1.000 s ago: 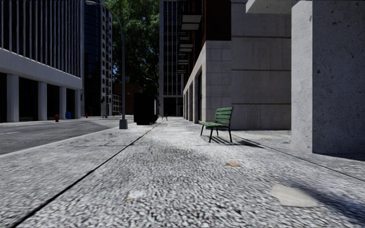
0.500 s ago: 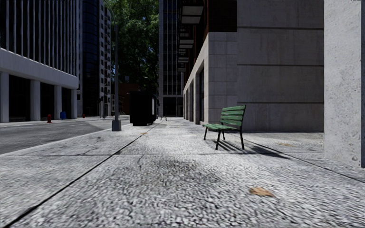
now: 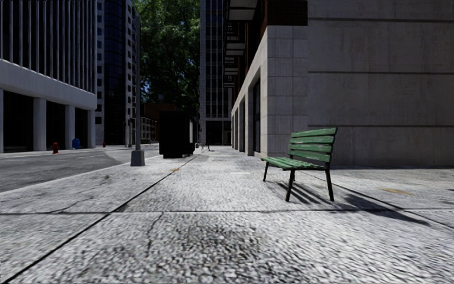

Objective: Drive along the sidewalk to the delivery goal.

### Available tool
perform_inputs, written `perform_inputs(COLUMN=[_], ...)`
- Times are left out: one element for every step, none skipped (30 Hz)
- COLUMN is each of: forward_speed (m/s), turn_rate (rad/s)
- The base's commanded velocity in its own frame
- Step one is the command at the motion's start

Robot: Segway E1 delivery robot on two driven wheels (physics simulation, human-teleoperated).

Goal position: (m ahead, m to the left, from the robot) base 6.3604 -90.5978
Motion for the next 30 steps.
perform_inputs(forward_speed=[2.00,2.00,2.00,2.00,2.00,2.00,2.00,2.00,2.00,2.00,2.00,2.00,2.00,2.00,2.00,2.00,2.00,2.00,2.00,2.00,2.00,2.00,2.00,2.00,2.00,2.00,2.00,2.00,2.00,2.00], turn_rate=[0.00,0.00,0.00,0.00,0.00,0.00,0.00,0.00,0.00,0.00,0.00,0.00,0.00,0.00,0.00,0.00,0.00,0.00,0.00,0.00,0.00,0.00,0.00,0.00,0.00,0.00,0.00,0.00,0.00,0.00])
